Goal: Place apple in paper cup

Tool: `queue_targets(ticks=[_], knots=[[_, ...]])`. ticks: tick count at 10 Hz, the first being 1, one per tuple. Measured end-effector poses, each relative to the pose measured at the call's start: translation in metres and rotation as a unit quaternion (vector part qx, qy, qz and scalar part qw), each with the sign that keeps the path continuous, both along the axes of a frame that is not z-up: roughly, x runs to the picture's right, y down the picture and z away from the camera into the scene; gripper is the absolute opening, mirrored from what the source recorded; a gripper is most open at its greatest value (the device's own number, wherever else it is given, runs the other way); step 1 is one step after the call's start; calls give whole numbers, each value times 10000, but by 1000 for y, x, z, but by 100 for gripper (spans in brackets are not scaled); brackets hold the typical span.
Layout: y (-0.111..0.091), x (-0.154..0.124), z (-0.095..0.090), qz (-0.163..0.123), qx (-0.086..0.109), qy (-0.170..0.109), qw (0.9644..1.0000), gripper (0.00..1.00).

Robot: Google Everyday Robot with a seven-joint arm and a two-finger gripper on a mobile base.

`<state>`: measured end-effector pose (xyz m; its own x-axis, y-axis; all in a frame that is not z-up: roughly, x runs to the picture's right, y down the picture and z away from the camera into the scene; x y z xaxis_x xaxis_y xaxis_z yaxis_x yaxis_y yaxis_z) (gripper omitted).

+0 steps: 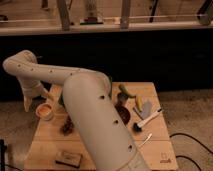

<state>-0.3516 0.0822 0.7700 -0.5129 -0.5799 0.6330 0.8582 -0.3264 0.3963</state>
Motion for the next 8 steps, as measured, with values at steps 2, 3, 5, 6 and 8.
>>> queue_targets(ticks=[2,3,5,6,8], knots=[[0,1,-1,-9,31,-8,10000,75],[0,1,-1,-23,61,-23,10000,75],[0,1,-2,-26,110,-54,9999,75],[-1,2,-3,-22,157,-91,9998,75],[-1,3,-5,-29,208,-127,9997,75]])
